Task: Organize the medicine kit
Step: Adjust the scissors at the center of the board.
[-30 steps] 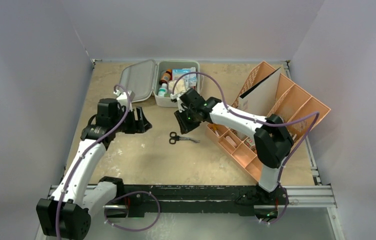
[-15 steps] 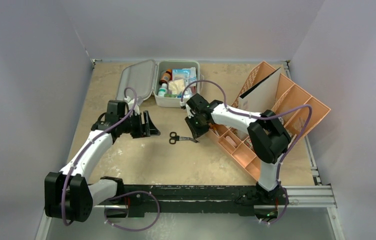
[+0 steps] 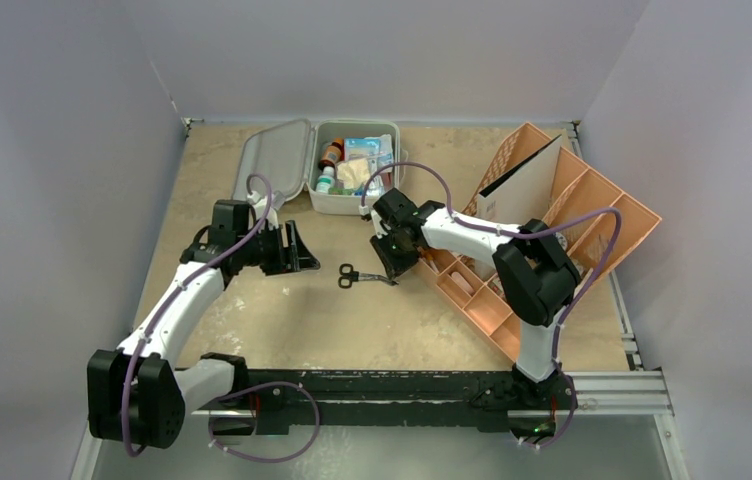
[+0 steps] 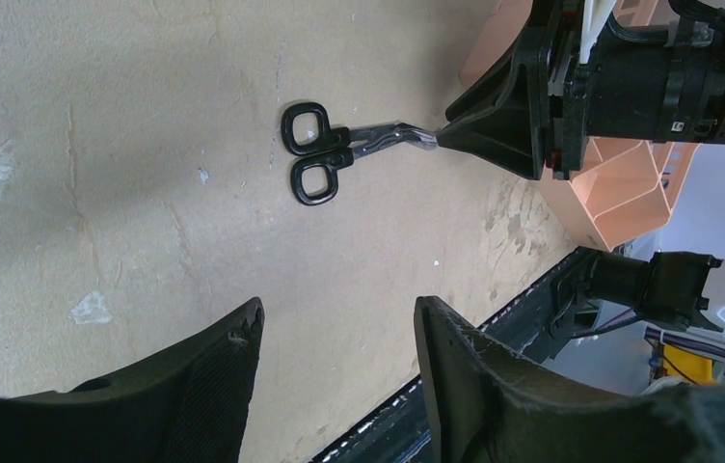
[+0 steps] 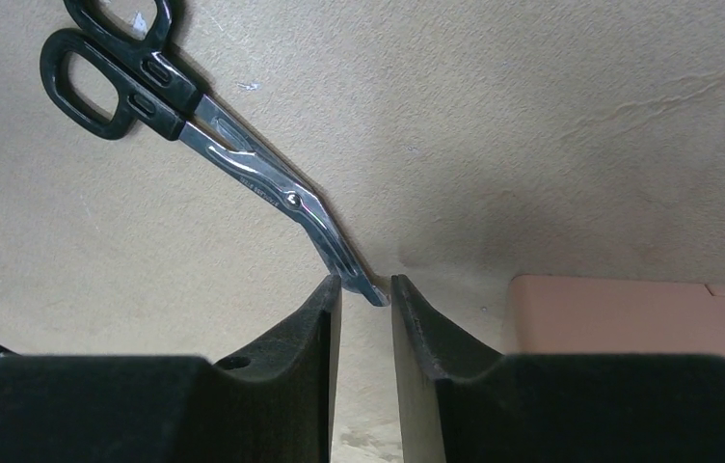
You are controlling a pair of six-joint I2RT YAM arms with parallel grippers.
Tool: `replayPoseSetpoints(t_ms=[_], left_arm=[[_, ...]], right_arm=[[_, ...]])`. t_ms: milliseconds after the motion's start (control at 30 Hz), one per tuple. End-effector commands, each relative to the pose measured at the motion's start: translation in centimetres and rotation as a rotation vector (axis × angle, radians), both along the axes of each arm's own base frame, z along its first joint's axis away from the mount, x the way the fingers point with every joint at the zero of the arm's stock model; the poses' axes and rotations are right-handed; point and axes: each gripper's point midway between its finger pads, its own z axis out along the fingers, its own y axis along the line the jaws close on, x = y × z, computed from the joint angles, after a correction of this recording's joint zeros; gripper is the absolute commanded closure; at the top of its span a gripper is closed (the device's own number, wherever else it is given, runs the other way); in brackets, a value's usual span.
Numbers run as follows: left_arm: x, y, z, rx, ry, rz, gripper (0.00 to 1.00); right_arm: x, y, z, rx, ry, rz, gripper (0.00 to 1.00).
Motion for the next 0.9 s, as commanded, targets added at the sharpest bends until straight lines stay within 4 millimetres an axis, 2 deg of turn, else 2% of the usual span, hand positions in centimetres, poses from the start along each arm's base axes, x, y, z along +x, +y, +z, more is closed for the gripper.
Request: replayPoseSetpoints(t_ms=[0, 133, 333, 400, 467, 633, 867], left_arm=[[1.0, -0.6, 1.4, -0.035, -0.042, 0.004, 0.44], [1.2, -0.4, 1.7, -0.036, -0.047, 0.025, 0.45], [1.4, -0.2, 2.3, -0.025, -0.067, 0.037, 0.45], [1.4, -0.1, 2.3, -0.016, -0.069, 0.043, 0.45], [1.4, 0.1, 2.2, -0.008, -0.074, 0.047, 0.45], [1.3, 0.3, 2.2, 0.004, -0.076, 0.052, 0.45], [1.8, 1.4, 1.9, 0.059, -0.067, 0.087, 0.45]], right_arm=[[-1.0, 0.0, -1.6, -0.001, 0.056, 0.022, 0.72], [-0.2, 0.3, -0.6, -0.009, 0.031, 0.029, 0.72], [1.7, 1.5, 4.0, 0.029, -0.055, 0.051, 0.70], [2.0, 1.8, 4.8, 0.041, -0.071, 0.056, 0.70], [1.8, 1.8, 4.8, 0.045, -0.072, 0.061, 0.69], [1.1, 1.2, 2.8, 0.017, -0.036, 0.067, 0.68], [0.8, 1.9, 1.7, 0.016, -0.027, 0.063, 0.66]])
